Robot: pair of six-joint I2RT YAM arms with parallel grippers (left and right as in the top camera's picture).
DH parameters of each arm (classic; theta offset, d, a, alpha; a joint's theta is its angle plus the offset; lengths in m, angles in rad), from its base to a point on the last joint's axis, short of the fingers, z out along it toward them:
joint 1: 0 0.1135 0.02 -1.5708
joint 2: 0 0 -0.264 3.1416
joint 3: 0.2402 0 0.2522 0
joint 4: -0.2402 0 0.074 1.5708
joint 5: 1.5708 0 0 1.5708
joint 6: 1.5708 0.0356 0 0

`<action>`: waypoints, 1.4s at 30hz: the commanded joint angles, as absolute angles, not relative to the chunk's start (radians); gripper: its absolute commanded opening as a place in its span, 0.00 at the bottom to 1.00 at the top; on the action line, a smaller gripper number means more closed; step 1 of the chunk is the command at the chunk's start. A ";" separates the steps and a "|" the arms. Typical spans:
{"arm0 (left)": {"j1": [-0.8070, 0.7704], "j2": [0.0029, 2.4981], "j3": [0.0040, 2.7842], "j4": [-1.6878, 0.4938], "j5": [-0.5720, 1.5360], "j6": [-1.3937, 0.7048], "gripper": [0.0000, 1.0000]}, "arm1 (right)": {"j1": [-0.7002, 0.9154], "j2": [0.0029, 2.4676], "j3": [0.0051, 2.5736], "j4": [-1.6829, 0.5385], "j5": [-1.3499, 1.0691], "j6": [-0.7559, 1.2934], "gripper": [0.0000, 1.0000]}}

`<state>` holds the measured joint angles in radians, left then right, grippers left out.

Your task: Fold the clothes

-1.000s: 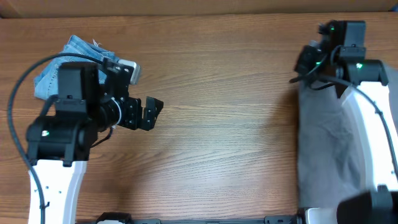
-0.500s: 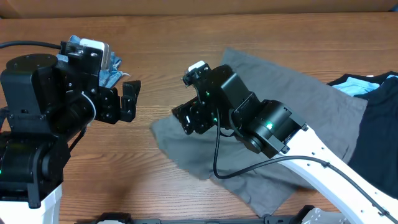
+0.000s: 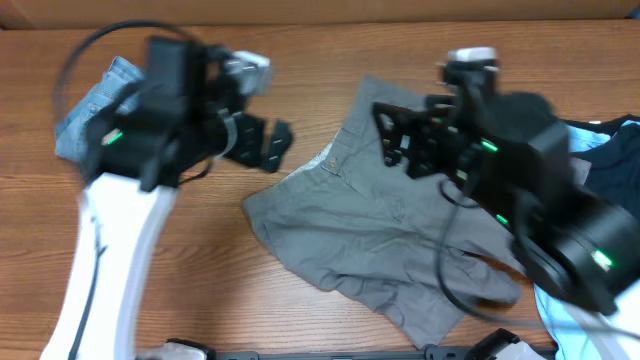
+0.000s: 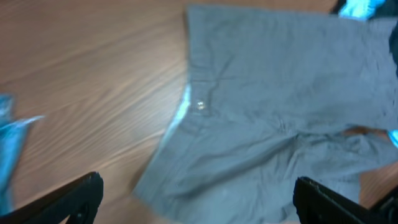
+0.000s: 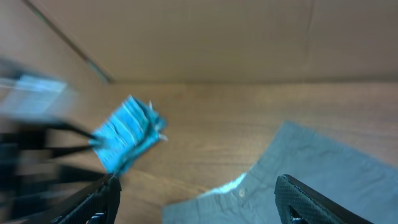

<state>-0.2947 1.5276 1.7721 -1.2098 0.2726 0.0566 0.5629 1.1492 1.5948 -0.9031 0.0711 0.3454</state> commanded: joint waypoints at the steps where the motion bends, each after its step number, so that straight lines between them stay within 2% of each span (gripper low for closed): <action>1: -0.350 1.647 1.785 -1.145 0.315 0.044 0.98 | 0.556 1.100 1.612 -0.926 0.085 0.372 0.83; 4: -0.381 1.772 1.785 -1.035 0.336 0.044 0.91 | 0.556 1.074 1.612 -0.958 0.085 0.376 0.83; 12: -0.429 2.095 1.785 -0.736 0.348 0.044 0.86 | 0.556 1.067 1.612 -1.053 0.065 0.398 0.83; 17: -0.433 2.220 1.785 -0.592 0.419 0.044 0.74 | 0.556 1.067 1.611 -1.103 0.063 0.398 0.83; 18: -0.433 2.243 1.785 -0.569 0.417 0.044 0.68 | 0.556 1.067 1.611 -1.111 0.058 0.398 0.83; 29: -0.433 2.366 1.785 -0.519 0.382 0.044 0.61 | 0.556 1.068 1.611 -1.126 0.047 0.398 0.83; 31: -0.433 2.373 1.785 -0.519 0.381 0.045 0.51 | 0.556 1.068 1.611 -1.126 0.047 0.398 0.83; 34: -0.429 2.373 1.785 -0.520 0.354 0.044 0.04 | 0.556 1.068 1.611 -1.126 0.047 0.398 0.83; 38: -0.376 2.368 1.787 -0.531 0.202 -0.049 0.04 | 0.556 1.068 1.611 -1.125 0.047 0.398 0.83; 42: -0.247 2.346 1.805 -0.567 0.121 -0.163 0.04 | 0.556 1.068 1.611 -1.135 0.047 0.398 0.83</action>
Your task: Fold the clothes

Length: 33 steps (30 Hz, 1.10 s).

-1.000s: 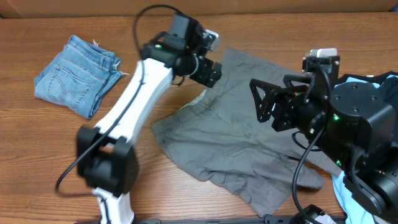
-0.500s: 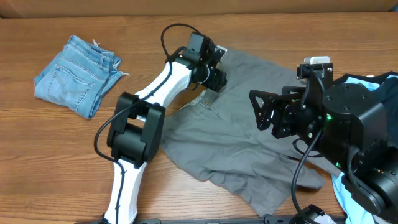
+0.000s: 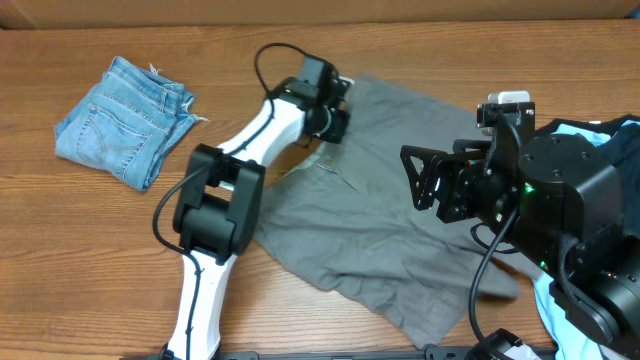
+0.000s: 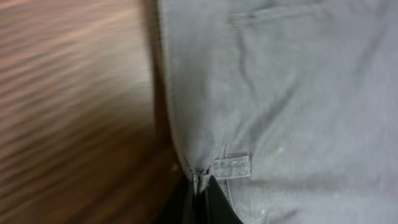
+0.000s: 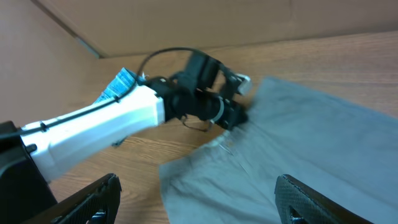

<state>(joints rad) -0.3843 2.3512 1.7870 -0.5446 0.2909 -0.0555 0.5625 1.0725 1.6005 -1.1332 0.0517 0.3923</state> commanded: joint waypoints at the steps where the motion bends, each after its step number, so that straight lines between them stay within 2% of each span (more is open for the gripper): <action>1: -0.208 2.340 1.813 -0.577 0.124 -0.177 0.04 | 0.556 1.068 1.611 -1.137 0.047 0.398 0.83; 5: -0.051 2.308 1.859 -0.619 0.217 -0.210 0.05 | 0.556 1.068 1.611 -1.139 0.047 0.398 0.83; 8: 0.035 2.282 1.879 -0.622 0.382 -0.205 0.38 | 0.556 1.073 1.611 -1.139 0.047 0.398 0.83; 12: 0.098 2.234 1.882 -0.647 0.491 -0.177 0.58 | 0.556 1.098 1.611 -1.144 0.049 0.398 0.82; 20: 0.150 2.000 1.882 -0.734 0.543 -0.073 0.59 | 0.553 1.177 1.611 -1.228 0.097 0.450 0.84; 25: 0.150 1.794 1.882 -0.857 0.484 0.000 0.58 | 0.553 1.173 1.612 -1.281 0.134 0.529 0.90; 27: 0.150 1.703 1.882 -0.938 0.419 0.022 0.59 | 0.553 1.159 1.612 -1.301 0.133 0.529 1.00; 31: 0.150 1.560 1.882 -1.101 0.263 0.025 0.70 | 0.553 1.116 1.612 -1.337 0.098 0.528 1.00; 33: 0.150 1.504 1.882 -1.180 0.183 0.023 0.72 | 0.553 1.099 1.611 -1.356 0.065 0.529 1.00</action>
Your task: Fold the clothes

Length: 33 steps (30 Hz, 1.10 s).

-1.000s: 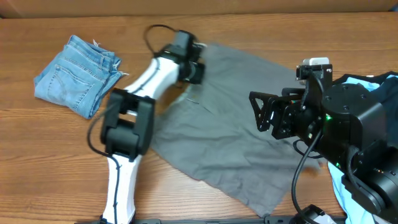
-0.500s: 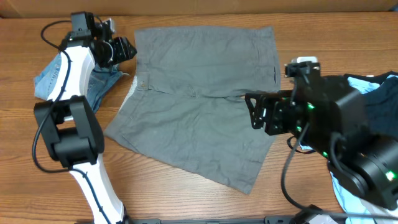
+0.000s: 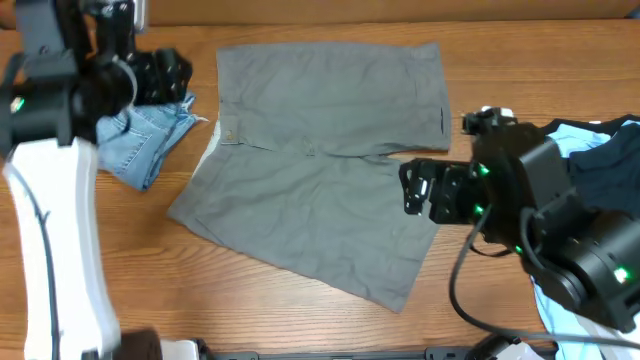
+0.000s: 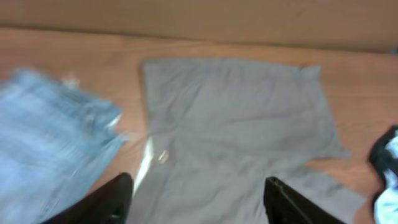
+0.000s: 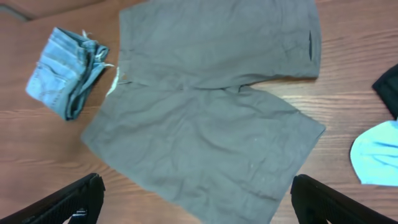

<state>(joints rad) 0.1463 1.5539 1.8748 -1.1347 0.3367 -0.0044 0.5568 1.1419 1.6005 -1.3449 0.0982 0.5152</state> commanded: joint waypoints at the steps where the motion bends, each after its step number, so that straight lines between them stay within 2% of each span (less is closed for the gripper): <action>1: 0.150 1.484 1.882 -1.213 0.157 0.023 0.73 | 0.553 1.098 1.611 -1.374 0.065 0.531 1.00; 5: 0.151 1.458 1.881 -1.329 0.126 0.019 0.67 | 0.553 1.123 1.567 -1.467 0.076 0.626 0.95; 11: 0.160 1.518 1.802 -1.404 0.065 -0.054 0.70 | 0.553 1.209 1.320 -1.469 0.019 0.709 0.85; 21: 0.186 1.693 1.523 -1.322 0.071 -0.060 0.67 | 0.553 1.363 0.855 -1.175 -0.261 0.699 0.78; 23: 0.187 1.727 1.482 -1.296 0.072 -0.060 0.66 | 0.553 1.384 0.796 -1.139 -0.302 0.699 0.75; 30: 0.187 1.815 1.411 -1.223 0.071 -0.060 0.63 | 0.553 1.411 0.638 -0.979 -0.374 0.701 0.75; 33: 0.190 1.834 1.408 -1.202 0.071 -0.061 0.63 | 0.553 1.411 0.588 -0.898 -0.380 0.701 0.68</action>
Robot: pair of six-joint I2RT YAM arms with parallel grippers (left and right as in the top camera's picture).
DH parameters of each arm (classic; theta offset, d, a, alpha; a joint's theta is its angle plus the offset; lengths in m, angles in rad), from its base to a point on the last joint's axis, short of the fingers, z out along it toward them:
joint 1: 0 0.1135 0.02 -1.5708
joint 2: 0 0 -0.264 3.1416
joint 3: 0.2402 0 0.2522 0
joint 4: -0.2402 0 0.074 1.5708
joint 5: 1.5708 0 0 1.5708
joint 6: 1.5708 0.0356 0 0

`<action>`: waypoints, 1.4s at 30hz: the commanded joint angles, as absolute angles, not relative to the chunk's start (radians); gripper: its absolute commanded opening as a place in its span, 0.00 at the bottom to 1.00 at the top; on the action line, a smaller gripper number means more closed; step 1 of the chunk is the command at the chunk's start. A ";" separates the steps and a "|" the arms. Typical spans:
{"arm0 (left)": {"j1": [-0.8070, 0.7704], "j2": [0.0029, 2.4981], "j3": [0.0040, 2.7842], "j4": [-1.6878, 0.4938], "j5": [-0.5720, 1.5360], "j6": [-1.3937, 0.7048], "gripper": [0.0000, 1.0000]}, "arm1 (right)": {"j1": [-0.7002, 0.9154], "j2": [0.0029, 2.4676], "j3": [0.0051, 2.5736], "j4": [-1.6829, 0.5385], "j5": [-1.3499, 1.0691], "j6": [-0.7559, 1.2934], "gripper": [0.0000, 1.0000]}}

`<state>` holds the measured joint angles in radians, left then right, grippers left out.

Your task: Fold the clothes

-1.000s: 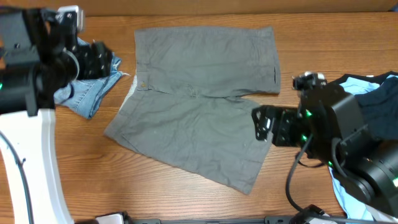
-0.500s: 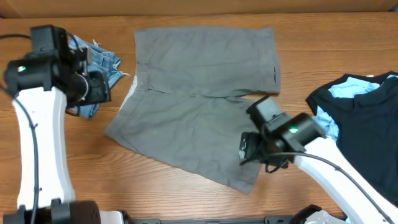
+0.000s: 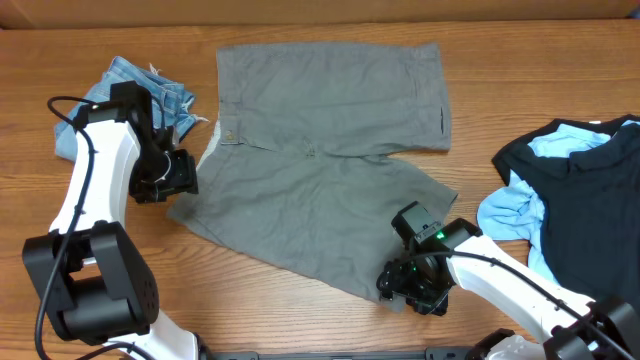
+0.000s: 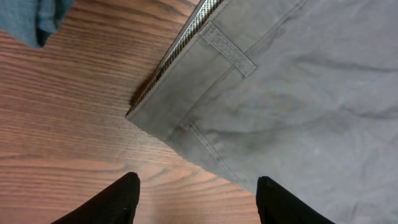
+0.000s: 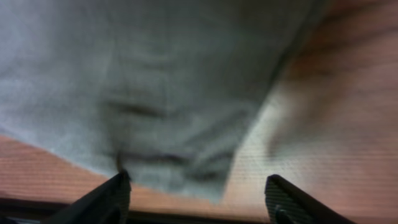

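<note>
Grey shorts (image 3: 330, 130) lie spread flat in the overhead view, waistband to the left, both legs to the right. My left gripper (image 3: 178, 180) stands open low over the waistband's near corner (image 4: 140, 112), with that corner between its fingers (image 4: 118, 199). At the near leg's hem corner (image 5: 211, 186) my right gripper (image 3: 412, 285) is open too, its fingers straddling the cloth edge.
Folded blue jeans (image 3: 125, 85) lie at the far left, just beyond the left arm. A heap of black and light blue clothes (image 3: 575, 185) sits at the right edge. Bare wooden table (image 3: 280, 310) runs along the front.
Both arms have come down from well above the table. The left gripper is now at the waistband's near corner, the right at the near leg's hem corner. The shorts lie unchanged.
At first the shorts lay crumpled in the middle with both grippers open above them. Then the left gripper was shut on the waistband. After that the shorts lay spread flat farther left with both arms raised. Now both open grippers are low at the near corners.
</note>
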<state>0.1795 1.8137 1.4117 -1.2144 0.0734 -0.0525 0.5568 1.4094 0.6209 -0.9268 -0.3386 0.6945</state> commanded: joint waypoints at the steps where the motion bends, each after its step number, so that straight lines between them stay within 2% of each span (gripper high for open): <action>1: 0.191 1.835 1.408 -1.196 0.070 -0.061 0.63 | 0.553 1.411 0.579 -0.883 -0.380 0.701 0.62; 3: 0.192 1.835 1.408 -1.183 0.070 -0.060 0.64 | 0.553 1.411 0.575 -0.875 -0.378 0.701 0.53; 5: 0.192 1.835 1.408 -1.173 0.068 -0.060 0.65 | 0.553 1.411 0.575 -0.872 -0.377 0.701 0.39; 8: 0.196 1.835 1.408 -1.174 0.067 -0.060 0.66 | 0.553 1.411 0.575 -0.872 -0.376 0.700 0.27; 11: 0.205 1.835 1.407 -1.174 0.066 -0.060 0.66 | 0.553 1.410 0.575 -0.873 -0.376 0.699 0.09; 13: 0.211 1.835 1.407 -1.174 0.063 -0.060 0.66 | 0.553 1.410 0.576 -0.873 -0.376 0.691 0.04; 21: 0.223 1.836 1.327 -1.139 0.065 -0.079 0.68 | 0.553 1.339 0.669 -0.960 -0.338 0.677 0.04; 31: 0.224 1.837 1.103 -0.944 0.093 -0.083 0.70 | 0.553 1.211 0.802 -1.038 -0.276 0.677 0.04; 32: 0.224 1.837 1.084 -0.915 0.093 -0.083 0.68 | 0.553 1.201 0.815 -1.051 -0.258 0.677 0.04; 34: 0.224 1.837 1.048 -0.857 0.093 -0.093 0.58 | 0.553 1.180 0.841 -1.075 -0.225 0.677 0.04; 37: 0.224 1.837 0.991 -0.787 0.093 -0.125 0.31 | 0.553 1.151 0.886 -1.113 -0.185 0.677 0.04; 39: 0.224 1.837 0.958 -0.768 0.093 -0.136 0.20 | 0.553 1.136 0.921 -1.136 -0.166 0.677 0.04; 41: 0.224 1.837 0.941 -0.769 0.093 -0.136 0.05 | 0.553 1.126 0.963 -1.165 -0.149 0.677 0.04; 42: 0.224 1.837 0.939 -0.778 0.094 -0.136 0.04 | 0.553 1.124 0.987 -1.184 -0.139 0.677 0.04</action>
